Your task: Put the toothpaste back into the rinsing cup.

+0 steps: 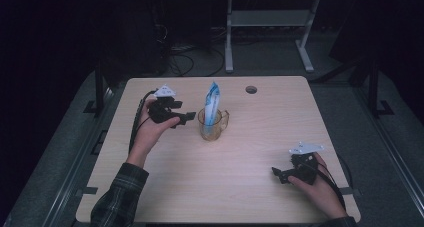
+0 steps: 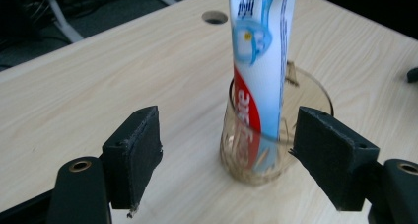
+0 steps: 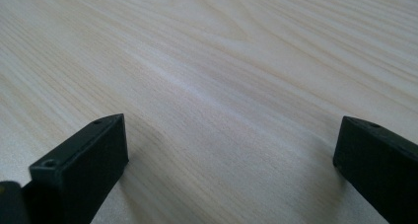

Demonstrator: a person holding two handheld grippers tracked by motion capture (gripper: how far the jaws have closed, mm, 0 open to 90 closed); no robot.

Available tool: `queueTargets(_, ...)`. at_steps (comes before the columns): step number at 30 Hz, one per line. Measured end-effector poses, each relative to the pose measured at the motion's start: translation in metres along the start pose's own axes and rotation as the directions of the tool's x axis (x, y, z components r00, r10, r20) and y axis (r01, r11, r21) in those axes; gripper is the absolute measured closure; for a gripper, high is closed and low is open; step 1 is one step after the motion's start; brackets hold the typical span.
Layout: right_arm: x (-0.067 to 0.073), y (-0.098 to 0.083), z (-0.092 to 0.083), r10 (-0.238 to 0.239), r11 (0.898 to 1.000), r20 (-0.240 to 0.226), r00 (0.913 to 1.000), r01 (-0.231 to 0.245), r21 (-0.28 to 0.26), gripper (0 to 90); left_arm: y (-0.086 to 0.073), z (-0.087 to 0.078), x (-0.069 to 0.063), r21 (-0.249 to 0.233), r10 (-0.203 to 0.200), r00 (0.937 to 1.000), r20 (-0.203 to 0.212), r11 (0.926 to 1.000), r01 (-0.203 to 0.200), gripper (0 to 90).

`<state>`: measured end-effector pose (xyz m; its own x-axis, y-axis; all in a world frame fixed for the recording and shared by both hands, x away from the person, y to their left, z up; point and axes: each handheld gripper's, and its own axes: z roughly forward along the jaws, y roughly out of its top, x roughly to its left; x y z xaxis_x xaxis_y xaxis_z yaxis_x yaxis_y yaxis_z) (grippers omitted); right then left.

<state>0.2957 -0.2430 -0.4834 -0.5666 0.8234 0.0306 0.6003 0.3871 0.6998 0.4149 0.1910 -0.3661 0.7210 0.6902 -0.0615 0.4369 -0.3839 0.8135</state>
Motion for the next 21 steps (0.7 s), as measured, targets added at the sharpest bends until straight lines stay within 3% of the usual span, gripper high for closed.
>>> queueTargets(9, 0.0, 0.001, 0.0, -0.002, 1.0, -0.001, 1.0, 0.002, 0.001, 0.0, -0.024, -0.021, -0.006, 0.048, 0.01, 0.9997, -0.024, 0.9988, -0.009, 25.0)
queueTargets(21, 0.0, 0.001, 0.0, -0.004, 1.0, -0.001, 1.0, 0.004, 0.0, 0.0, -0.061, -0.046, -0.014, 0.061, 0.021, 0.9979, -0.061, 0.998, -0.017, 24.5)
